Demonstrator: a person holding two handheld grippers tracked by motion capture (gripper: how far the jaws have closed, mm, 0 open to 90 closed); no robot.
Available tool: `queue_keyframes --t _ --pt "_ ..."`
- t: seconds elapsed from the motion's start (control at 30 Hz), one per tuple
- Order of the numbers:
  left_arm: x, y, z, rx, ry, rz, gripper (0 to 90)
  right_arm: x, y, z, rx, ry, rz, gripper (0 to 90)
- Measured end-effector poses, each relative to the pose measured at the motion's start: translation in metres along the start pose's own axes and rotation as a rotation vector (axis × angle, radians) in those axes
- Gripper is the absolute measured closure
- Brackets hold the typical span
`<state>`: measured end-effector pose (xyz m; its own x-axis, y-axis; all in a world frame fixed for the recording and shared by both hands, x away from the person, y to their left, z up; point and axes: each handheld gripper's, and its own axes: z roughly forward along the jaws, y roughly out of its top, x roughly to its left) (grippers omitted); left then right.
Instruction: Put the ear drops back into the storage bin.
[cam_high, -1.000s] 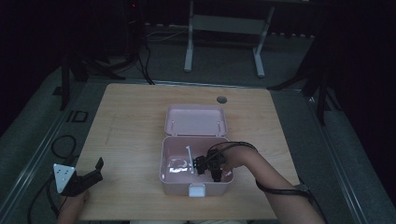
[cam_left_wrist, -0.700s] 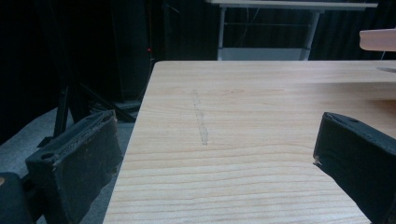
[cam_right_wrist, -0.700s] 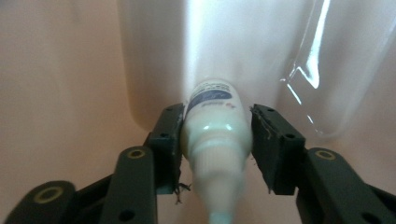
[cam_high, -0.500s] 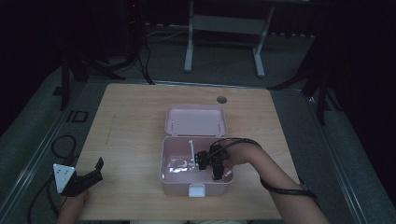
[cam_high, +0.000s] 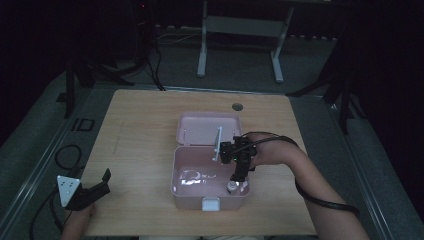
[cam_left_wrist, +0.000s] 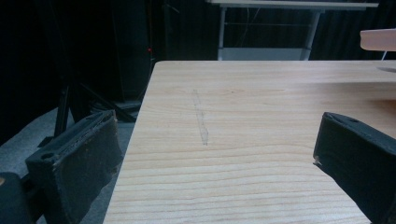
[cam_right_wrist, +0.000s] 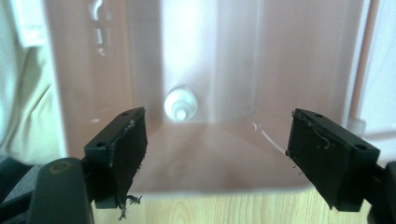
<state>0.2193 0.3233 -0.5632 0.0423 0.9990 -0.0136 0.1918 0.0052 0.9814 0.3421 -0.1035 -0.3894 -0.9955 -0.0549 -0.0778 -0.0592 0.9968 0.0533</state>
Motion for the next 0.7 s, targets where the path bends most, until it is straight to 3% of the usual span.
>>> queue_keyframes --t 0.2,0.33,0.63,0.7 --pt "0.0 0.0 0.0 0.001 -0.001 0.0 1.0 -0.004 -0.017 -0.015 -0.048 -0.004 0.019 14.8" --pt "0.0 0.0 0.0 -0.001 -0.001 0.001 1.0 -0.005 -0.03 -0.019 -0.049 -0.015 0.042 14.8" --pt "0.0 0.0 0.0 -0.001 0.0 0.0 0.9 -0.007 -0.062 -0.014 -0.053 -0.03 0.1 15.0" --pt "0.0 0.0 0.0 -0.003 0.001 0.001 1.0 -0.008 -0.077 -0.006 -0.057 -0.03 0.13 14.9"
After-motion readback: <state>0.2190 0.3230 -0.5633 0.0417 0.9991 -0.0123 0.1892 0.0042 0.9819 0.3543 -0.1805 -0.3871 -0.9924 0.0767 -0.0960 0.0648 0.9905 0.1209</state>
